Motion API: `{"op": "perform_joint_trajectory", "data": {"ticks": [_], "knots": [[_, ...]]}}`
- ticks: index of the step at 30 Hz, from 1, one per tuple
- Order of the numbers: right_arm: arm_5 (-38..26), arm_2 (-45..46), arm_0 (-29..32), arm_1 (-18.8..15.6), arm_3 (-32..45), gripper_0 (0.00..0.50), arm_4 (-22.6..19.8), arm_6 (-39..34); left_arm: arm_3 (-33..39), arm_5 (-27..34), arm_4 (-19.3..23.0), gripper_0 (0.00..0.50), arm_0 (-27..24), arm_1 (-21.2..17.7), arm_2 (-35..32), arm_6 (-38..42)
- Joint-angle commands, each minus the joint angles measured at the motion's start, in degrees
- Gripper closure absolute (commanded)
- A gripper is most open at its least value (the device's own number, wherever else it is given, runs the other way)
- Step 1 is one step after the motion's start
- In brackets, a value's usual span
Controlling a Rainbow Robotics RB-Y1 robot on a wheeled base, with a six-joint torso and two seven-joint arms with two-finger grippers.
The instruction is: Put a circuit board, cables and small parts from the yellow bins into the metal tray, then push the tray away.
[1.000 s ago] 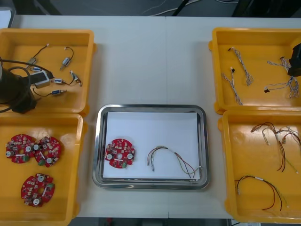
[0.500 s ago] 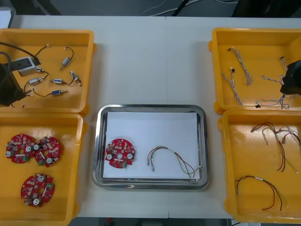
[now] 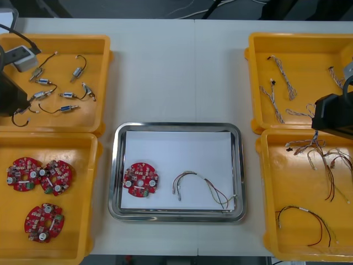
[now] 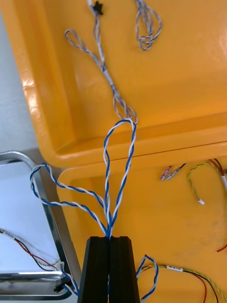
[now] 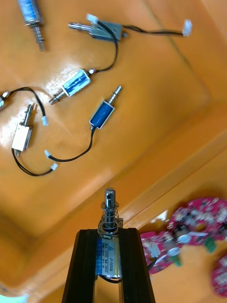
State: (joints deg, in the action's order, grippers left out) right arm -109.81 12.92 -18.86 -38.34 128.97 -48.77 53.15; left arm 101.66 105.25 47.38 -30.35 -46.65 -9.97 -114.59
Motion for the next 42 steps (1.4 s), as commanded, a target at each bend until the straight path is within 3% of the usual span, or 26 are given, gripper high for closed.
{"op": "perform_joint_trajectory", "data": {"ticks": [1,12,24,30,42], "knots": [[-0.2,-3.1,1.8,-1.4,5.0,0.5,-1.1,-0.4,6.7,0.6,0.5,0.5,-0.1,0.1,2.7,12.7],[-0.2,-4.1,4.4,-1.3,8.4,0.5,-3.6,-0.1,16.4,-0.4,0.1,0.5,0.0,2.9,10.9,34.2],[-0.2,-5.8,6.3,-0.9,12.7,0.5,-4.6,-1.0,23.5,-4.2,-9.8,0.5,0.0,7.6,26.0,52.7],[-0.2,-6.1,7.0,-0.8,13.8,0.5,-4.7,-1.3,23.6,-6.8,-15.2,0.5,0.0,10.1,32.4,57.2],[-0.2,-6.1,7.4,-0.9,13.9,0.5,-4.3,-1.4,23.1,-8.2,-20.8,0.5,0.6,13.0,40.4,60.6]]}}
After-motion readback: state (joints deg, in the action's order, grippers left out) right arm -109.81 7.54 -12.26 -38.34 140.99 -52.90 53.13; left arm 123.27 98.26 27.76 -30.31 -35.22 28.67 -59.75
